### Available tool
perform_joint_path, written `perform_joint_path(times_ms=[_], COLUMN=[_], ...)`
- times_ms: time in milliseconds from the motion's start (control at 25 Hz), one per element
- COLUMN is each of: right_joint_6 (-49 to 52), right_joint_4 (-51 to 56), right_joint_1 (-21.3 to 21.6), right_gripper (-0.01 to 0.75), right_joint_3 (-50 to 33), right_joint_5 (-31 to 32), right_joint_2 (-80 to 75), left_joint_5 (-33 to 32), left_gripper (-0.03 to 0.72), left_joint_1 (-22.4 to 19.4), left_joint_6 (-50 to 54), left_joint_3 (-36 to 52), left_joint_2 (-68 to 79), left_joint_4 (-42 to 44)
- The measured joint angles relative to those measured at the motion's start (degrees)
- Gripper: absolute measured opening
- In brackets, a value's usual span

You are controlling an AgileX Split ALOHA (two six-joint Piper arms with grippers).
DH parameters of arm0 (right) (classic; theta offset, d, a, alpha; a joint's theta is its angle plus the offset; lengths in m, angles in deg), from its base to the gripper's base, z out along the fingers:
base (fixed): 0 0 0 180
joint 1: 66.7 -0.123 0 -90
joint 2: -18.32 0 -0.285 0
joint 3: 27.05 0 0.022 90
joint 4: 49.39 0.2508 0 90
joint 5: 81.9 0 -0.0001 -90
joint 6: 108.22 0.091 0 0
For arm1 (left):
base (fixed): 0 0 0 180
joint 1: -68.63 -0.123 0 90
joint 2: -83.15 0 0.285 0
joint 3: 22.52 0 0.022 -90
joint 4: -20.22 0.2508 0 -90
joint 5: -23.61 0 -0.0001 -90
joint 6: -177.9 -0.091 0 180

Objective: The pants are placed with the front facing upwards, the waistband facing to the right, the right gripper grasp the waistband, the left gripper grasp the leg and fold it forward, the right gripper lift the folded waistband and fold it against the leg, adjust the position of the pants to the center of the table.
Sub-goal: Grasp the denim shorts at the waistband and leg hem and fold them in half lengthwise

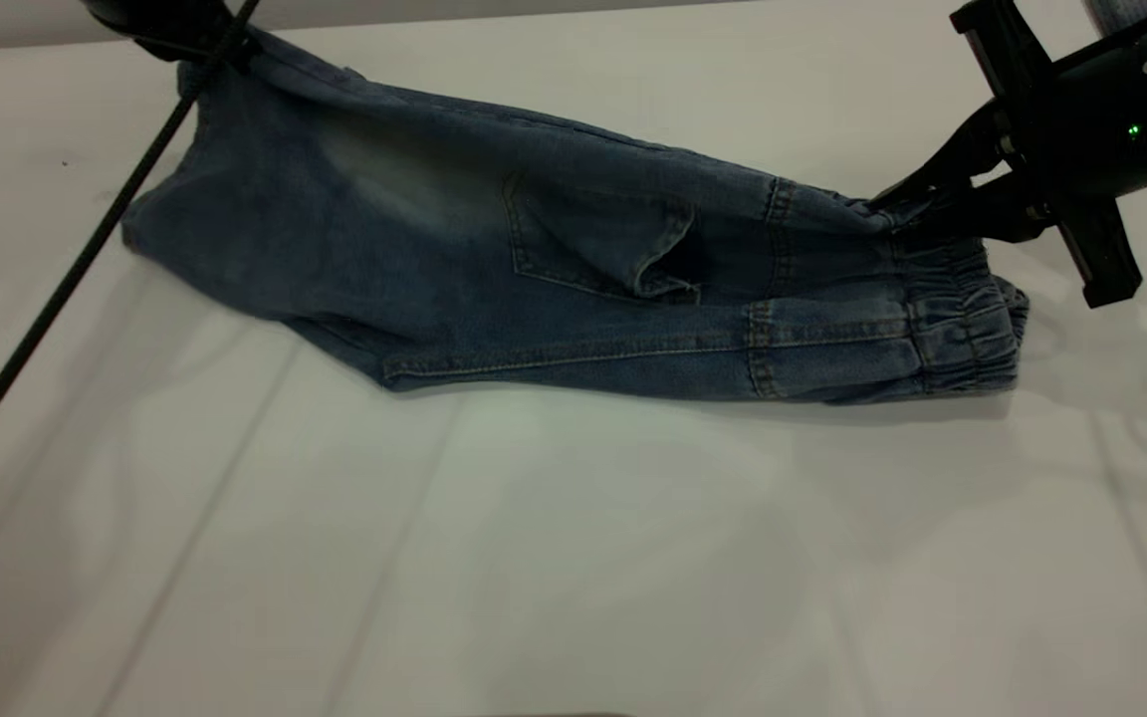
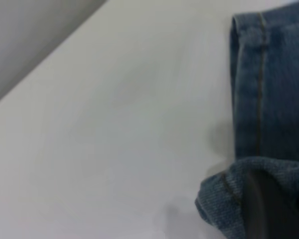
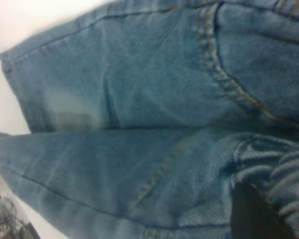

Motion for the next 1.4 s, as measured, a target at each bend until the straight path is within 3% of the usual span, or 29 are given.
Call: perform_joint_path(times_ms=[440,600,760,1000,1120,1400], right_joint_6=[2.78,5.55,10.22,14.16,11.91,2.36], right_joint_4=[0.15,0.15,0.17,0.22,0.22,-2.01], right_joint_1=[0.00,0.00,0.32,1.83,2.37,2.56], right_gripper=[0.065,0.106,0.196,0.314,0.344,0.422], right_joint_3=[0.00,0.00,0.31,2.55,2.78,2.84], right_joint_5=[-2.32,-2.58,-3.14,-3.59,1.14,18.96], right_joint_2=[0.00,0.00,0.00,-0.05,-0.10,-0.10], left_joint_5=[3.38,5.58,7.93,9.68,9.29,2.34], left_gripper=[0.066,0.187,0.344,0.391,0.391,0.393], left_joint_1=[1.85,3.34,3.48,3.21,3.21,3.37], left_joint_6=[0.12,0.25,5.78,16.77,17.61,17.80], left_joint_3=[-2.16,-2.20,-2.20,-2.20,-2.20,-2.20], left_joint_2=[5.51,6.30,6.67,6.72,6.66,2.91], left_joint_4=[0.00,0.00,-1.87,-5.70,-5.70,-5.80])
